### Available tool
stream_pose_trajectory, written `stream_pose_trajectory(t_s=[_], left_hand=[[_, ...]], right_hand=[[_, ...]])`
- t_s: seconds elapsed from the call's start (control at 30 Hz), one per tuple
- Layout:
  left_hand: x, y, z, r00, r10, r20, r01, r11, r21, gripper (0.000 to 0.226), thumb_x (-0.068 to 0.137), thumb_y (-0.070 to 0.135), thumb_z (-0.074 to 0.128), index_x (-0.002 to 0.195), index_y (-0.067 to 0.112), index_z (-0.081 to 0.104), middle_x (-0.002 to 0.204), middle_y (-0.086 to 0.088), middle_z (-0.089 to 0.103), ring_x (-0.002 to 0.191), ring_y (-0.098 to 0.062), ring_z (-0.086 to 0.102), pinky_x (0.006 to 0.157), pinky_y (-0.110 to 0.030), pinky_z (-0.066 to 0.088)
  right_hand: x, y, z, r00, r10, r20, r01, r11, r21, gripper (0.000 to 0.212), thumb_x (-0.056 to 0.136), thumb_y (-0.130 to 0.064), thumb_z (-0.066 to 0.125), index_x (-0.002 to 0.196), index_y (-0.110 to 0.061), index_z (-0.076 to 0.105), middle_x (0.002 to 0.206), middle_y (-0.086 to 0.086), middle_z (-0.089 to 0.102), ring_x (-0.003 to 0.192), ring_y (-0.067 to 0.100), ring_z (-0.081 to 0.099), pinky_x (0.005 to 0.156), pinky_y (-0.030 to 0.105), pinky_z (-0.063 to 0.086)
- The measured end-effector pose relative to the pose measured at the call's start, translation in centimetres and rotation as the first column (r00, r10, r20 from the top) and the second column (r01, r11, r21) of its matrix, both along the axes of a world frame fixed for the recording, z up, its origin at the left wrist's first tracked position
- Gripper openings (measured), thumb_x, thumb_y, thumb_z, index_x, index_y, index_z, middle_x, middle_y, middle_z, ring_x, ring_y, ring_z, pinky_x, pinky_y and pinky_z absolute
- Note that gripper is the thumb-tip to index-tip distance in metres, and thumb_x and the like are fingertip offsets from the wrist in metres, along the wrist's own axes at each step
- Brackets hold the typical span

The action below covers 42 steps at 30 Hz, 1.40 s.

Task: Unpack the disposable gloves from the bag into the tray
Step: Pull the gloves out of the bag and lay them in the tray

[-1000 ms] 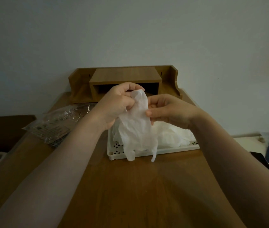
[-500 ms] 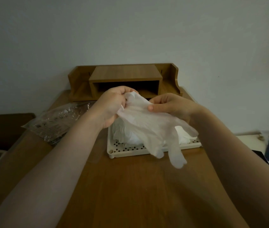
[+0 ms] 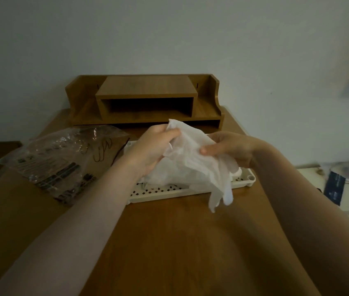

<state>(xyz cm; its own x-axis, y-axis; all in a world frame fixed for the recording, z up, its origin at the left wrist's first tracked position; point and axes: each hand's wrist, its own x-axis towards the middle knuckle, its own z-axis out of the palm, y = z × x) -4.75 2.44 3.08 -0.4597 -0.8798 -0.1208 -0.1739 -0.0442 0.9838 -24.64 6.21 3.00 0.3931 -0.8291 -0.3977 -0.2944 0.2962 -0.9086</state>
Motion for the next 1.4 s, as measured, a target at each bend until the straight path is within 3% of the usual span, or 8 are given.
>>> stream_pose_trajectory(t_s=[0.13,0.3,0.5,0.6,0.73,0.83,1.03,1.4], left_hand=[[0.0,-0.9,-1.1,0.989,0.104,-0.107,-0.102,0.994,0.027,0.023,0.096,0.017,0.050,0.116,0.017,0.061,0.109,-0.006,0.065,0.102,-0.020,0.062,0.092,-0.039,0.052],[0.4,-1.7,-3.1,0.967,0.195,0.166,-0.147,0.953,-0.264,0.034,0.092,0.008,0.050,0.124,0.019,0.045,0.112,0.000,0.055,0.096,-0.015,0.057,0.075,-0.027,0.048],[0.8,-2.0,-4.0,0.882,0.281,0.379,-0.070,0.873,-0.483,0.038,0.093,0.002,0.045,0.126,0.018,0.034,0.082,0.005,0.045,0.062,-0.011,0.045,0.044,-0.012,0.036],[0.8,-1.7,-4.5,0.791,0.317,0.523,0.030,0.834,-0.551,0.063,0.089,0.002,0.052,0.144,0.018,0.024,0.123,0.001,0.045,0.107,-0.018,0.050,0.080,-0.019,0.043],[1.0,-2.0,-4.1,0.711,0.470,0.522,0.166,0.610,-0.775,0.075,0.086,0.018,0.058,0.149,0.013,0.017,0.154,-0.006,0.015,0.141,-0.025,0.009,0.114,-0.037,0.015],[-0.5,-1.2,-3.2,0.840,0.381,0.387,0.240,0.377,-0.894,0.058,0.086,0.004,0.046,0.143,0.005,0.035,0.153,-0.012,0.025,0.143,-0.028,0.015,0.116,-0.041,0.011],[-2.1,-2.6,-7.4,0.637,0.048,0.769,0.579,0.629,-0.519,0.063,0.098,0.009,0.031,0.151,0.023,0.000,0.159,0.001,-0.008,0.145,-0.013,-0.009,0.116,-0.030,-0.004],[0.3,-4.2,-9.9,0.357,0.248,0.900,0.525,0.744,-0.413,0.089,0.087,0.072,0.012,0.150,0.011,-0.007,0.159,-0.007,-0.009,0.146,-0.019,-0.011,0.117,-0.039,-0.008]], right_hand=[[-1.7,-0.4,-0.6,0.993,-0.065,-0.099,0.063,0.998,-0.017,0.043,0.079,-0.029,0.072,0.113,-0.004,0.061,0.106,0.011,0.067,0.098,0.027,0.066,0.080,0.039,0.057],[-3.7,-1.2,-0.3,0.975,-0.205,-0.089,0.207,0.978,0.017,0.036,0.087,-0.029,0.059,0.118,-0.009,0.059,0.113,0.011,0.068,0.100,0.028,0.068,0.079,0.038,0.058],[-2.4,-3.2,-2.0,0.751,-0.523,-0.403,0.327,0.825,-0.461,0.027,0.088,-0.036,0.063,0.103,-0.013,0.065,0.097,0.006,0.068,0.089,0.024,0.066,0.078,0.030,0.057],[-1.4,-4.0,-3.2,0.596,-0.568,-0.567,0.257,0.805,-0.535,0.044,0.084,-0.040,0.067,0.117,-0.013,0.056,0.107,0.005,0.061,0.095,0.022,0.058,0.077,0.028,0.051],[1.0,-2.9,-3.0,0.218,-0.710,-0.669,-0.021,0.682,-0.731,0.055,0.093,-0.045,0.050,0.139,-0.017,0.036,0.148,0.009,0.034,0.139,0.032,0.026,0.115,0.049,0.013],[4.5,-2.0,-3.2,0.356,-0.740,-0.570,-0.353,0.459,-0.816,0.046,0.096,-0.019,0.046,0.142,-0.014,0.039,0.152,0.009,0.032,0.144,0.026,0.018,0.116,0.042,-0.003],[5.9,-3.7,-8.3,0.194,-0.287,-0.938,-0.496,0.796,-0.346,0.065,0.098,-0.042,0.029,0.152,-0.020,-0.001,0.160,0.006,-0.005,0.147,0.024,-0.009,0.117,0.052,-0.006],[0.5,-2.7,-9.0,0.213,-0.343,-0.915,-0.340,0.852,-0.398,0.110,0.053,-0.094,-0.010,0.149,-0.040,-0.005,0.159,-0.003,-0.013,0.145,0.023,-0.017,0.107,0.058,-0.024]])
